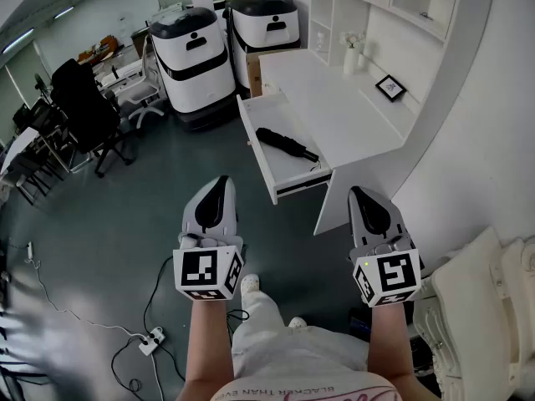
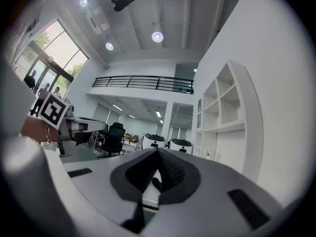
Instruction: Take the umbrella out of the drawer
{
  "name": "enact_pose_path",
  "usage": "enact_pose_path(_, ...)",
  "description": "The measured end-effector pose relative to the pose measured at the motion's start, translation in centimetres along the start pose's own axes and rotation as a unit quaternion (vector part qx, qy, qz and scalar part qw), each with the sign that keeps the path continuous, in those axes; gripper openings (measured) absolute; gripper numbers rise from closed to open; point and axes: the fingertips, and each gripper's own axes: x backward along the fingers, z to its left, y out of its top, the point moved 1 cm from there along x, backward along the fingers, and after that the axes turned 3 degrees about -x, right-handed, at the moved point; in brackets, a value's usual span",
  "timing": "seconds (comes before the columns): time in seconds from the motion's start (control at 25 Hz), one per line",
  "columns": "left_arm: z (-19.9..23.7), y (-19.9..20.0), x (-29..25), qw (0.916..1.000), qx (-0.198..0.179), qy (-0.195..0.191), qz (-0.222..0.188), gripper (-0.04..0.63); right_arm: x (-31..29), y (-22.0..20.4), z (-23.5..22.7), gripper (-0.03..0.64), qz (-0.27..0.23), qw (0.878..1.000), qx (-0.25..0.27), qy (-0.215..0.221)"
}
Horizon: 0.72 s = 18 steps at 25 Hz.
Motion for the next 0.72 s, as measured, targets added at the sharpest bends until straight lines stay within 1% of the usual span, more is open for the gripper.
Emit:
enact_pose_path(0.24, -0.5, -0.1, -0.7, 1.0000, 0.005, 0.002, 0.002, 0.008, -0.2, 0.3, -0.9, 0.008, -0.008, 1.000, -0.005, 0.004)
enact_pose_path(0.4, -0.4, -0.4, -1.8, 1.0000, 0.003, 0.000, 0.004, 0.008, -1.3, 0.3, -1.4, 0.008, -0.018, 0.999, -0.041, 0.017)
enact_pose_path(0.56, 0.6, -1.1, -3.5, 1.0000, 0.004, -0.001, 0.008, 0.008, -3.3, -0.3, -1.9, 0.008, -0.008, 0.999, -0.028, 0.015)
enact_pose_path(0.72, 2.1, -1.9, -5.9, 0.9999, 0.005, -0.004, 0.011, 0.008, -6.1, -0.7, -2.2, 0.008, -0.004, 0.999, -0.031, 0.011)
